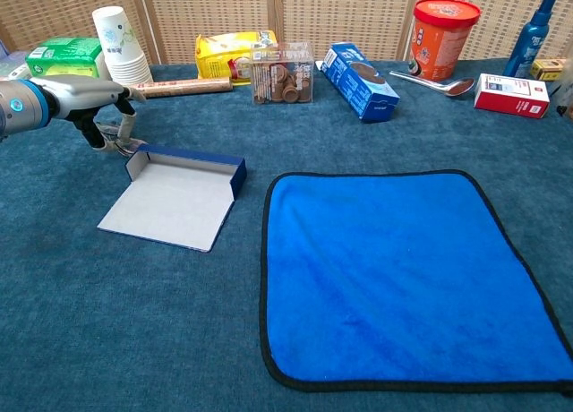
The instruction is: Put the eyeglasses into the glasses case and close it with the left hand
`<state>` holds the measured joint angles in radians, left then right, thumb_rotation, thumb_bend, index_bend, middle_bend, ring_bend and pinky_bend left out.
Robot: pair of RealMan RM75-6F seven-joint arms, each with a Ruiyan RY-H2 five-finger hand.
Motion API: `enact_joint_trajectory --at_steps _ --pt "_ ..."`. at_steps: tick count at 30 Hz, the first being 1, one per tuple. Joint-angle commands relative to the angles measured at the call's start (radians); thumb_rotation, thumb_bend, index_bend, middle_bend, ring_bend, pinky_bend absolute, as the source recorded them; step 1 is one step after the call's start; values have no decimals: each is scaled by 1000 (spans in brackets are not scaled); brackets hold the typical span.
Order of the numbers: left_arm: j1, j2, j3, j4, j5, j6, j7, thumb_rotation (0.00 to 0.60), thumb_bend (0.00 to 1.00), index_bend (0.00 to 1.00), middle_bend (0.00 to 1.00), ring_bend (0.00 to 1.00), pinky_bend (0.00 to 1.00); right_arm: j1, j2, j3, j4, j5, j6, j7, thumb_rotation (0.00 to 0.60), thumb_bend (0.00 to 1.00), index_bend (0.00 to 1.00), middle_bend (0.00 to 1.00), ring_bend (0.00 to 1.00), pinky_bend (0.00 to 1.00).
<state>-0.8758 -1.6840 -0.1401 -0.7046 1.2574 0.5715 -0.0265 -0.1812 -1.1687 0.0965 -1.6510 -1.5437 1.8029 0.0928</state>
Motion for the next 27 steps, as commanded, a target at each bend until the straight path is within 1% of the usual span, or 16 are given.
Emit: enact_joint_trajectory --at_steps 1,5,8,14,21,27 --pt "2 5 -2 -10 -1 3 -2 600 392 668 114 0 0 -2 0 0 1 -1 3 2 449 344 113 125 0 61" --pt "7 19 -6 -35 -5 11 -6 600 392 688 152 0 0 -4 0 -1 1 -5 6 3 451 343 113 125 0 62" --pt "16 39 -11 -65 -7 30 -13 600 393 688 156 0 0 -4 0 -1 1 -9 7 4 450 342 113 126 0 61" --pt "43 105 -23 -154 -11 79 -25 600 390 684 154 0 0 1 -2 0 -1 -15 3 4 451 343 112 126 0 62" --pt "81 201 -40 -285 -33 149 -4 600 386 683 146 0 0 17 -9 0 0 -25 -16 1 451 343 112 126 0 62" --pt "107 259 -46 -403 -52 184 8 600 383 681 141 0 0 22 -10 1 2 -30 -18 4 452 343 112 125 0 62"
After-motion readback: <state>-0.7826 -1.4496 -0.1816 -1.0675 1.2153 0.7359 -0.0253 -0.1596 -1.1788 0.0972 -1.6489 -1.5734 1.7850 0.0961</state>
